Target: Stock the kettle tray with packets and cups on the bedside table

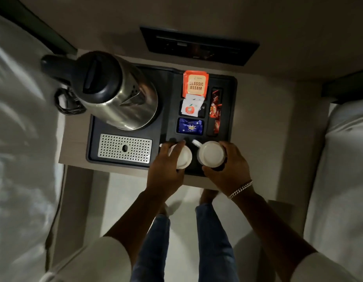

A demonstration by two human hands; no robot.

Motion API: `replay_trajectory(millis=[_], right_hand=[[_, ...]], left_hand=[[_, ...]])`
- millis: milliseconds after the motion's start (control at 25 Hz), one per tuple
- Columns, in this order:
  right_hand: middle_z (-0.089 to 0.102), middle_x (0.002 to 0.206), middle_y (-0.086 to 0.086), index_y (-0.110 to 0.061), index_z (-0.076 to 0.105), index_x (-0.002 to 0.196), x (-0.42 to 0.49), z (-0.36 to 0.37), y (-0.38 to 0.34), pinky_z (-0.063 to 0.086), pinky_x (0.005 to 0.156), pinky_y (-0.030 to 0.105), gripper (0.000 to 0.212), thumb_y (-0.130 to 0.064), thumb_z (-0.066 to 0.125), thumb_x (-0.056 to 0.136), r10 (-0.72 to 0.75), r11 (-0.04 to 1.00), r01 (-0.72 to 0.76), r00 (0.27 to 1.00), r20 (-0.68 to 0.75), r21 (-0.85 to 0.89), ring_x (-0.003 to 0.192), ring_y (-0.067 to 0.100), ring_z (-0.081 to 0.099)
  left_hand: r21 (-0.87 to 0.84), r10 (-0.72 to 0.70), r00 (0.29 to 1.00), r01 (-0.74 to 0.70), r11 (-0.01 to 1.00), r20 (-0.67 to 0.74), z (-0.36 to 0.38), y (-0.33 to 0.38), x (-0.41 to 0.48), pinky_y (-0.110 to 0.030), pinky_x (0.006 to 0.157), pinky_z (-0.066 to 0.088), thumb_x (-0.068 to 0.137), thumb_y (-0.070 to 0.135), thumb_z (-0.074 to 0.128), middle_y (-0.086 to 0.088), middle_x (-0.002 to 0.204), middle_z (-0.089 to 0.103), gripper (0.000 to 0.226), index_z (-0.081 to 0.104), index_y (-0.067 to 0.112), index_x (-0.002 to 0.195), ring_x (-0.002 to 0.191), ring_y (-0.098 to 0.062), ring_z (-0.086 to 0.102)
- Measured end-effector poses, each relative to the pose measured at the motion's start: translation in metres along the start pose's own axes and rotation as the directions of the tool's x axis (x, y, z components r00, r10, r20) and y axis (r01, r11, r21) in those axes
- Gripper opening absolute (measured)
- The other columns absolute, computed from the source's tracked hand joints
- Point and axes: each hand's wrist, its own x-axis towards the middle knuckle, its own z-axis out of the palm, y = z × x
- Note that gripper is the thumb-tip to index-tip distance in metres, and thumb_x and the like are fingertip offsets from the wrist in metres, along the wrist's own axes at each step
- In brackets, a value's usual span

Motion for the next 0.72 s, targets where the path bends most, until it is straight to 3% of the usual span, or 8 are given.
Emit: replay_trajectory(millis=[120, 320, 600, 720], right_hand=[[0.060, 0.122, 0.015, -0.010, 0.048, 0.130, -0.013, 0.008, -0.007, 0.050, 0.081, 0.033, 0.081, -0.030, 0.088, 0.062, 0.049, 0.998, -0.050, 0.998, -0.028, -0.042, 0.109, 0.031, 0.060], [0.058, 0.125, 0.017, -0.009, 0.046, 0.131, -0.025, 0.021, -0.017, 0.053, 0.084, 0.044, 0.079, -0.024, 0.086, 0.065, 0.165, 0.982, -0.171, 0.984, -0.066, -0.081, 0.113, 0.035, 0.056], [0.055, 0.127, 0.017, -0.009, 0.044, 0.130, -0.030, 0.026, -0.039, 0.053, 0.085, 0.045, 0.078, -0.024, 0.086, 0.065, 0.292, 0.951, -0.297, 0.954, -0.066, -0.091, 0.115, 0.035, 0.054], [0.048, 0.133, 0.019, -0.008, 0.039, 0.136, -0.029, 0.023, -0.046, 0.052, 0.089, 0.047, 0.085, -0.027, 0.085, 0.068, 0.338, 0.928, -0.342, 0.940, -0.052, -0.147, 0.119, 0.037, 0.051]], left_hand=[[0.042, 0.107, 0.992, -0.110, 0.993, 0.065, -0.001, -0.010, 0.002, -0.042, 0.089, 0.051, 0.073, 0.024, 0.075, -0.012, 0.144, 0.042, 0.083, 0.032, 0.026, 0.145, 0.123, -0.034, 0.050], [0.119, 0.170, 0.976, -0.187, 0.975, 0.137, -0.007, -0.020, 0.006, -0.040, 0.088, 0.050, 0.073, 0.024, 0.075, -0.010, 0.149, 0.038, 0.087, 0.029, 0.028, 0.147, 0.121, -0.034, 0.051], [0.158, 0.197, 0.958, -0.232, 0.960, 0.209, -0.025, -0.018, 0.004, -0.042, 0.088, 0.053, 0.075, 0.026, 0.074, -0.010, 0.151, 0.035, 0.087, 0.026, 0.028, 0.148, 0.121, -0.035, 0.052], [0.127, 0.145, 0.967, -0.174, 0.976, 0.211, -0.031, -0.012, -0.002, -0.045, 0.088, 0.054, 0.076, 0.024, 0.075, -0.014, 0.154, 0.029, 0.090, 0.023, 0.025, 0.149, 0.125, -0.037, 0.048]])
